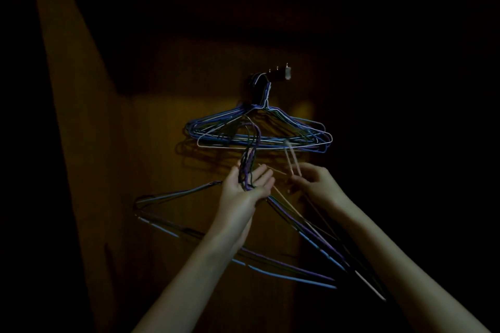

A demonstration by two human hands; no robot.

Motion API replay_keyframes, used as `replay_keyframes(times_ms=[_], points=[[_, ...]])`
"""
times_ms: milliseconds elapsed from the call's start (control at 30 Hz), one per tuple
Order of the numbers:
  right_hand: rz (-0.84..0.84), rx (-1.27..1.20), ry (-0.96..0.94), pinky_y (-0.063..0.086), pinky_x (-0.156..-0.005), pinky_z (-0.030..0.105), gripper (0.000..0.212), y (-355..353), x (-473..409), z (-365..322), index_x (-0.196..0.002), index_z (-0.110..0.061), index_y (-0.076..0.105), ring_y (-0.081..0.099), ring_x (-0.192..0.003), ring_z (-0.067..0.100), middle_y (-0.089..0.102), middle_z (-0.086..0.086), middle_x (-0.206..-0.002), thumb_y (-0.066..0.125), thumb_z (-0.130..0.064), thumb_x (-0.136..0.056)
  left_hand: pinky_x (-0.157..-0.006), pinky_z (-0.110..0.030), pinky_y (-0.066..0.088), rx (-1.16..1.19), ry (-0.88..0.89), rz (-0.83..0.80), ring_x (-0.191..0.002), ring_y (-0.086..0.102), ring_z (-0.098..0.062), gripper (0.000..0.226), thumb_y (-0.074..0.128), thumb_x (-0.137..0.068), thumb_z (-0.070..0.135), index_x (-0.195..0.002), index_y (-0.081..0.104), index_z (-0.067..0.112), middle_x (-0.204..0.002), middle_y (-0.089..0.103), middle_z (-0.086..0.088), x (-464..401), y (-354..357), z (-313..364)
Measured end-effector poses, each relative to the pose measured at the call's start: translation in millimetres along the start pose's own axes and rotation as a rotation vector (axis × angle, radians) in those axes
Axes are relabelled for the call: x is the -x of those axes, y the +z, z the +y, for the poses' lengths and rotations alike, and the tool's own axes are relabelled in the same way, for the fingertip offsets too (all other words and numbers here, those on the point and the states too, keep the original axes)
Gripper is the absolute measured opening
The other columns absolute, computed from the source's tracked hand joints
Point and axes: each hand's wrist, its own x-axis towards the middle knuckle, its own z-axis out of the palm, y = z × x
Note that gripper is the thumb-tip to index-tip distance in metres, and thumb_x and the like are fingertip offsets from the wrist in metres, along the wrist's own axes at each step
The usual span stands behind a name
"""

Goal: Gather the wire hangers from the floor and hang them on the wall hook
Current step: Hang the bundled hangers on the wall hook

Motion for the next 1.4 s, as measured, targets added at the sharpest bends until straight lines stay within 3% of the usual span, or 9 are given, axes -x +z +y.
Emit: replay_keyframes(times_ms=[167,300,600,700,933,1067,1267,1400], points=[[0.047,0.333,-0.034,0.057,-0.072,0.031,0.023,0.6,6.5,9.8,-0.108,-0.02,0.065,0.066,-0.078,0.011,0.069,-0.001,-0.095,0.061,-0.011,-0.087,-0.083,-0.025,0.053,-0.015,0.006,0.005,-0.11,0.059,-0.021,0.074,0.043,-0.085,-0.025,-0.144,0.03,0.017,-0.136,0.049,-0.02,13.8,-5.3,4.0],[0.137,0.575,-0.073,0.048,-0.08,0.032,0.023,-1.6,7.4,12.6,-0.109,-0.022,0.067,0.054,-0.098,0.015,0.054,-0.004,-0.102,0.064,-0.02,-0.086,-0.088,-0.028,0.051,-0.007,0.008,0.001,-0.113,0.058,-0.023,0.073,0.044,-0.084,-0.024,-0.142,0.033,0.019,-0.134,0.051,-0.02,22.2,-9.3,6.7],[0.155,0.459,-0.069,0.046,-0.089,0.029,0.025,-9.0,-6.7,14.1,-0.111,-0.01,0.065,0.058,-0.107,0.021,0.065,0.008,-0.111,0.062,-0.009,-0.086,-0.076,-0.018,0.055,0.004,0.003,-0.019,-0.101,0.063,-0.015,0.077,0.044,-0.084,-0.025,-0.147,0.025,0.016,-0.132,0.053,-0.02,33.6,-9.2,12.7],[0.175,0.475,-0.04,0.049,-0.093,0.04,0.025,-8.0,-11.4,16.0,-0.111,-0.014,0.065,0.058,-0.109,0.022,0.065,0.007,-0.112,0.062,-0.013,-0.086,-0.082,-0.02,0.054,-0.011,0.02,-0.022,-0.1,0.063,-0.014,0.076,0.043,-0.084,-0.025,-0.146,0.027,0.016,-0.131,0.053,-0.019,35.3,-8.3,14.3],[0.212,0.474,-0.021,0.049,-0.091,0.043,0.026,-12.2,-20.0,23.4,-0.113,-0.013,0.064,0.059,-0.108,0.023,0.065,0.008,-0.112,0.062,-0.014,-0.087,-0.078,-0.019,0.056,-0.018,0.024,-0.02,-0.101,0.062,-0.016,0.073,0.043,-0.084,-0.025,-0.144,0.031,0.015,-0.131,0.054,-0.02,38.4,-10.7,16.8],[0.208,0.435,-0.01,0.044,-0.081,0.028,0.025,-17.5,-26.4,19.8,-0.112,-0.007,0.064,0.058,-0.103,0.02,0.065,0.01,-0.112,0.06,-0.008,-0.088,-0.064,-0.014,0.054,-0.004,-0.021,-0.022,-0.1,0.064,-0.016,0.079,0.046,-0.083,-0.024,-0.148,0.024,0.015,-0.128,0.056,-0.02,39.0,-15.8,16.7],[0.18,0.409,-0.027,0.041,-0.068,0.015,0.022,-15.7,-30.3,20.6,-0.107,-0.007,0.065,0.057,-0.09,0.011,0.065,0.007,-0.104,0.063,-0.009,-0.085,-0.077,-0.021,0.056,0.019,-0.027,-0.01,-0.099,0.064,-0.017,0.08,0.043,-0.082,-0.026,-0.148,0.021,0.014,-0.126,0.057,-0.021,37.3,-16.4,13.5],[0.166,0.465,-0.021,0.042,-0.068,0.027,0.015,-14.0,-33.1,26.8,-0.09,-0.017,0.069,0.057,-0.088,0.019,0.063,0.005,-0.094,0.074,-0.021,-0.076,-0.076,-0.021,0.057,0.034,-0.055,-0.011,-0.102,0.063,-0.02,0.081,0.043,-0.083,-0.026,-0.149,0.019,0.014,-0.126,0.056,-0.021,35.6,-13.3,10.3]])
